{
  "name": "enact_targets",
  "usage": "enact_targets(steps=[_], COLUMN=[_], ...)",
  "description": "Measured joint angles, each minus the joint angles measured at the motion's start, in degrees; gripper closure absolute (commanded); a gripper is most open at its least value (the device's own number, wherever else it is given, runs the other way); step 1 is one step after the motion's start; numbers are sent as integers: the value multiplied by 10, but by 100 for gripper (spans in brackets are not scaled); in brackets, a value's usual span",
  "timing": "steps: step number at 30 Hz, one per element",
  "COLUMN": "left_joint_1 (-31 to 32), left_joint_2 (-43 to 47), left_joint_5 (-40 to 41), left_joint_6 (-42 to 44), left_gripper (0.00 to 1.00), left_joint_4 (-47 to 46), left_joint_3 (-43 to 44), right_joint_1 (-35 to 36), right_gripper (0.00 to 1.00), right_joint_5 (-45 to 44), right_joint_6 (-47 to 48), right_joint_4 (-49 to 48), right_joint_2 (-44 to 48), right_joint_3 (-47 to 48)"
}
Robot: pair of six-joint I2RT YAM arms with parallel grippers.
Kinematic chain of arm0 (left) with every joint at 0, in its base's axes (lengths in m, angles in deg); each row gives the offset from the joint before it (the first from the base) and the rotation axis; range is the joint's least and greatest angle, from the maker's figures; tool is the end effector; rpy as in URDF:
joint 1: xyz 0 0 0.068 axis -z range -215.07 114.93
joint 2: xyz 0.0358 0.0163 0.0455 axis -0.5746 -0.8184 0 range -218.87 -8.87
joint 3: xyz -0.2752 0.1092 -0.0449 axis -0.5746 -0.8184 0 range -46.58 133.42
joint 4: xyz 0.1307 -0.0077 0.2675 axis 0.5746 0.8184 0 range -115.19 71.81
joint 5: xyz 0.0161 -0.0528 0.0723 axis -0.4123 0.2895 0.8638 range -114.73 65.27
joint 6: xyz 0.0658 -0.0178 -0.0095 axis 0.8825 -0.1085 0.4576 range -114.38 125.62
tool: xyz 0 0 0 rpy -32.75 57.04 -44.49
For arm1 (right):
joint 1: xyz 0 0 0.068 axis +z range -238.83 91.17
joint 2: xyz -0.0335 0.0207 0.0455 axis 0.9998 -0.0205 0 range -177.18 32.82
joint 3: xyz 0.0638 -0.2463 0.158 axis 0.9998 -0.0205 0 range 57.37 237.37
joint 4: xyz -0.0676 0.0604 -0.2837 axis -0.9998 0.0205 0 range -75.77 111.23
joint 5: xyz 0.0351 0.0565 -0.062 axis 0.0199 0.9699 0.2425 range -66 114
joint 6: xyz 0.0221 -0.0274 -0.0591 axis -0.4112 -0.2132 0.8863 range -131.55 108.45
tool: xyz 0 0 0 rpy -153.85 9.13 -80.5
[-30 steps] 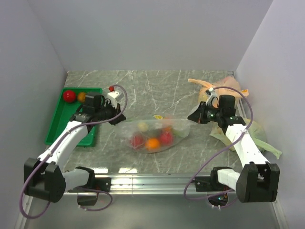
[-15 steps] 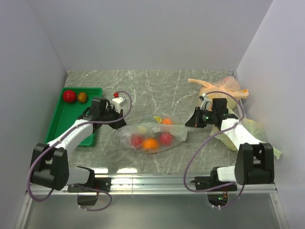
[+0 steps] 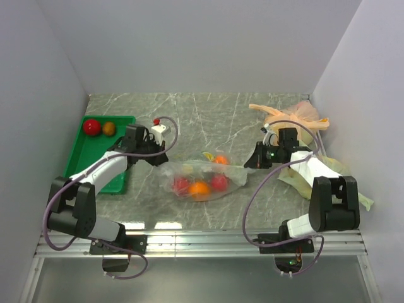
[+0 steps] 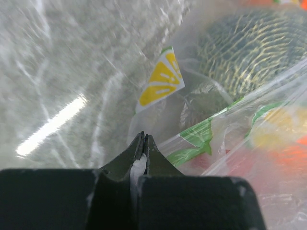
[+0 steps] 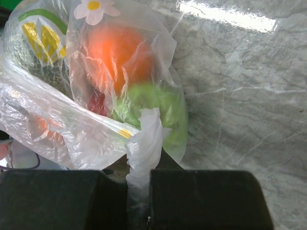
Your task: Place the fake fruits into the plastic bag and tie a complex knot
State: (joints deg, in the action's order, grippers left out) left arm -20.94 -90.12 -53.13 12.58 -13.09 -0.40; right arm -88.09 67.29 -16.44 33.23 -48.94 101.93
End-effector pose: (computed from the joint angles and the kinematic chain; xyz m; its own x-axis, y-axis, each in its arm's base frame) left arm 0.3094 -0.1052 0.1976 -0.6421 0.2716 -0.7169 0.6106 0.7466 -0.2640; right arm 0.3035 0.0420 0.1831 -0.8612 0.0511 -0.5056 -0.3184 0.7212 0.6152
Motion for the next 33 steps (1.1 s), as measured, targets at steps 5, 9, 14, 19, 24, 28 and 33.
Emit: enact_targets(steps=[5, 9, 14, 19, 24, 28, 33], left_joint_1=[0, -3, -10, -15, -17, -11, 86], left_joint_2=[3, 29, 81, 103, 107, 114, 112], left_joint_5=[14, -3, -55, -91, -106, -120, -100], left_joint_6=[30, 51, 86, 127, 165, 168, 177], left_gripper=[100, 100, 100, 91, 15, 1, 1], left_joint_4=[59, 101, 115, 126, 175, 233, 271], left_joint_3=[76, 154, 210, 219, 226, 294, 421], right_joint_1=[0, -1, 17, 41, 47, 51, 63], right_gripper=[100, 100, 100, 100, 100, 100, 100], right_joint_5=[2, 1, -9, -28, -35, -31, -26], right_joint_6=[19, 25, 34, 39, 37, 30, 33], right_joint_4=[18, 21, 21, 24, 25, 21, 20], right_joint_2=[28, 130, 242, 300, 311, 318, 327], right_joint_3=[17, 23, 37, 30, 19, 7, 1])
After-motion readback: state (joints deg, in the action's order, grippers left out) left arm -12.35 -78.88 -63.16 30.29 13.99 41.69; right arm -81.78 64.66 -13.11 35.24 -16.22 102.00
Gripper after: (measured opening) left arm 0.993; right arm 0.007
